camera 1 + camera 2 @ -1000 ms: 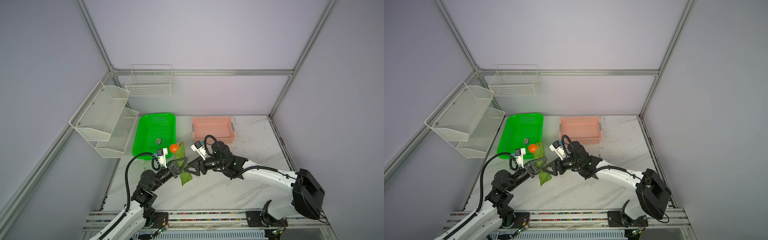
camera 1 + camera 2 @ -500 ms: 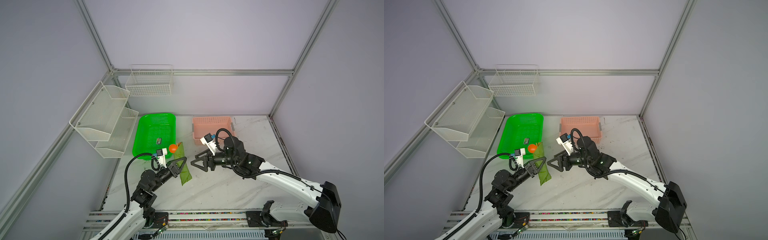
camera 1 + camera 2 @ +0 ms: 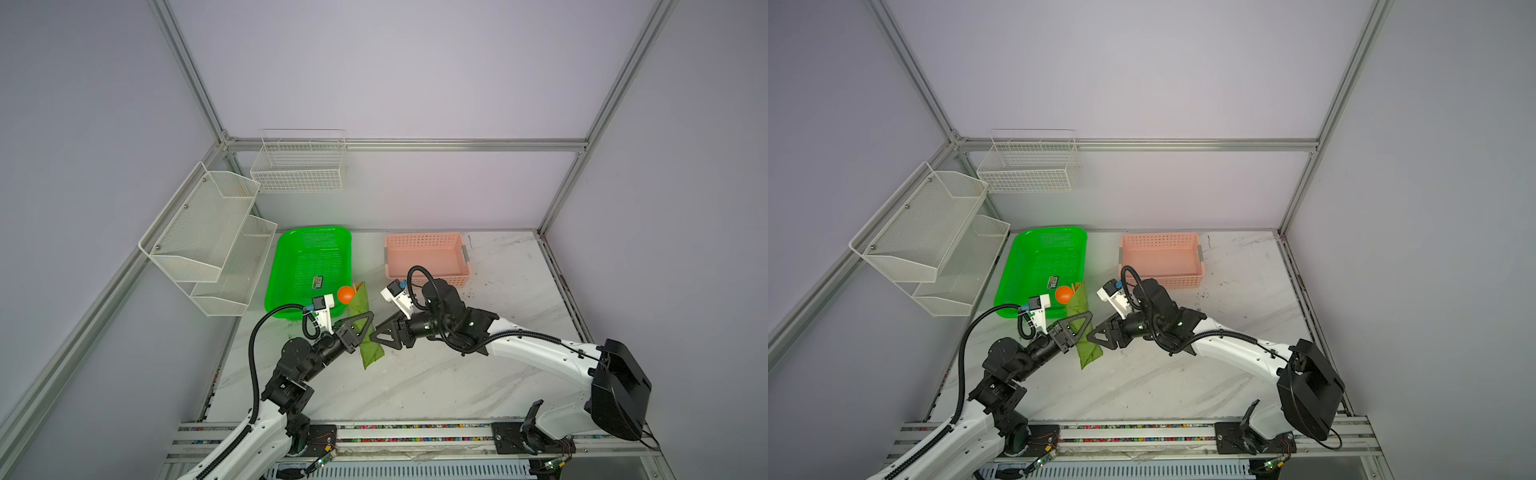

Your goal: Place the utensils on the paper napkin and roll it up

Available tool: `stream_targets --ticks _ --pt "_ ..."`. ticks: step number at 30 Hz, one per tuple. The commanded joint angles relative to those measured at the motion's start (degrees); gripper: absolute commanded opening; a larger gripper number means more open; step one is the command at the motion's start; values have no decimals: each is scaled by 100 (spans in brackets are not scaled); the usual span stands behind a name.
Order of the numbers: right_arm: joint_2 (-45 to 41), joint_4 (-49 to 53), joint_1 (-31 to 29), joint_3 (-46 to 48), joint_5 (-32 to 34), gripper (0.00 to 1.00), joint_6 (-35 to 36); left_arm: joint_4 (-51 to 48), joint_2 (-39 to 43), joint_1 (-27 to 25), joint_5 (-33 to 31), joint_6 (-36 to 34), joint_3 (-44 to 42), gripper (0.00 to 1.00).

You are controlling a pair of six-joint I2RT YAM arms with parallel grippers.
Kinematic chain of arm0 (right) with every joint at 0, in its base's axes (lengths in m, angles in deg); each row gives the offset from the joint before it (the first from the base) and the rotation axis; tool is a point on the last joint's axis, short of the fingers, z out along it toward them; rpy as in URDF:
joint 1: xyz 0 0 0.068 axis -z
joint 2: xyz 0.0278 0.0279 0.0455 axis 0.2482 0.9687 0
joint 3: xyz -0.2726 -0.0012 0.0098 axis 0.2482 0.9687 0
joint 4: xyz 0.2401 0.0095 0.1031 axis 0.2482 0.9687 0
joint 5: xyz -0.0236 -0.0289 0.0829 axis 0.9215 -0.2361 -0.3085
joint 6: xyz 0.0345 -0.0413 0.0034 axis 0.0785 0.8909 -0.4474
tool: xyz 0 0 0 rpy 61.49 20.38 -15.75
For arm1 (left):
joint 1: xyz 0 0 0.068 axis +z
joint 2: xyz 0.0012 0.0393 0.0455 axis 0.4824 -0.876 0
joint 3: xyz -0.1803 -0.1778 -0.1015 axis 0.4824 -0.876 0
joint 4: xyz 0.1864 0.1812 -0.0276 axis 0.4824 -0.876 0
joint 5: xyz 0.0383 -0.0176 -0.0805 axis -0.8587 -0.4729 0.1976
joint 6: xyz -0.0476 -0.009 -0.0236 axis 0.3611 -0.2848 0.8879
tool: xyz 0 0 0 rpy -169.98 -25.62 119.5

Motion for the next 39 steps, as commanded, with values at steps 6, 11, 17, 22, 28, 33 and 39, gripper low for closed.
stream_targets --ticks 6,11,17,22,28,33,39 --pt "279 -959 -162 -114 -674 49 -186 530 -185 22 105 75 569 0" --pt "506 -1341 -170 -46 -928 42 -301 652 -222 20 116 126 571 0" --pt "877 -1702 -172 -22 -1180 27 -485 718 -213 20 149 137 570 0" --pt "872 -1825 -176 -41 -1239 11 -537 685 -156 20 145 128 552 0" --pt "915 -2088 -170 44 -1389 0 -681 685 -104 20 129 121 529 0" --pt "957 -2546 -170 200 -1647 25 -974 615 0 20 54 46 538 0" --pt "1084 -2963 -179 333 -1945 40 -1292 575 -21 20 36 -12 598 0"
